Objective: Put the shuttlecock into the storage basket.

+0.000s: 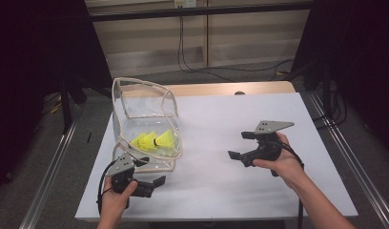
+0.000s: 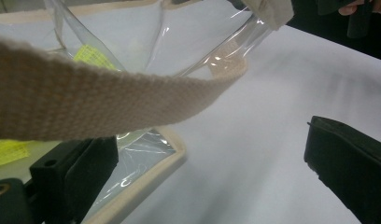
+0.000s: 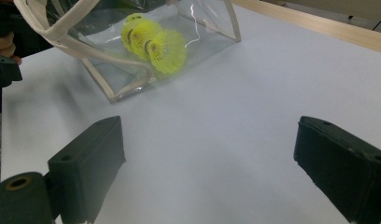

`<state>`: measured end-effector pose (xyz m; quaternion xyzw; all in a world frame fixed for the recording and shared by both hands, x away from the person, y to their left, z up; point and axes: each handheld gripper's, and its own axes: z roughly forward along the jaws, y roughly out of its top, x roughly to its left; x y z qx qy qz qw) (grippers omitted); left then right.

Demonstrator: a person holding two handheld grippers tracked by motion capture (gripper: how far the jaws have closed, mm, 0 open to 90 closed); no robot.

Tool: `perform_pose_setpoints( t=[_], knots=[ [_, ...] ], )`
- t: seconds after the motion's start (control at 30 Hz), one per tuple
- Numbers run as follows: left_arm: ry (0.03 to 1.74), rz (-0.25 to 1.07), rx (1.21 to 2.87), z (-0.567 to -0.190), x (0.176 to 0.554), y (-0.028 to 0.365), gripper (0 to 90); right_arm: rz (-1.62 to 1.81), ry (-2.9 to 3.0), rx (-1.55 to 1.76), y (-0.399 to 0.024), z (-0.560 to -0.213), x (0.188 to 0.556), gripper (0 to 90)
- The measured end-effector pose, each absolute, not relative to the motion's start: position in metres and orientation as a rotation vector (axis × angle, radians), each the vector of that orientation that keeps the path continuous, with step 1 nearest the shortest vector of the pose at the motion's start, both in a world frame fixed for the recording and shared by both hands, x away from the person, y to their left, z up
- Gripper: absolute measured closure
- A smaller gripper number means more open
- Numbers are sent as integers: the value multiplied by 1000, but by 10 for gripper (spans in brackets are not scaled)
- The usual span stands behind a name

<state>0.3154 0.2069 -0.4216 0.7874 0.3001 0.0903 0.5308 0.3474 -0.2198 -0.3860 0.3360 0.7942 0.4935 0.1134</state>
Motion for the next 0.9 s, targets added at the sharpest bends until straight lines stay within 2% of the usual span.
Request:
perform_pose_setpoints(
  t=[0.9],
  knots=[
    [724, 222, 1876, -421, 315, 207, 30, 1427, 2288, 1049, -252, -408, 336, 87]
  ],
)
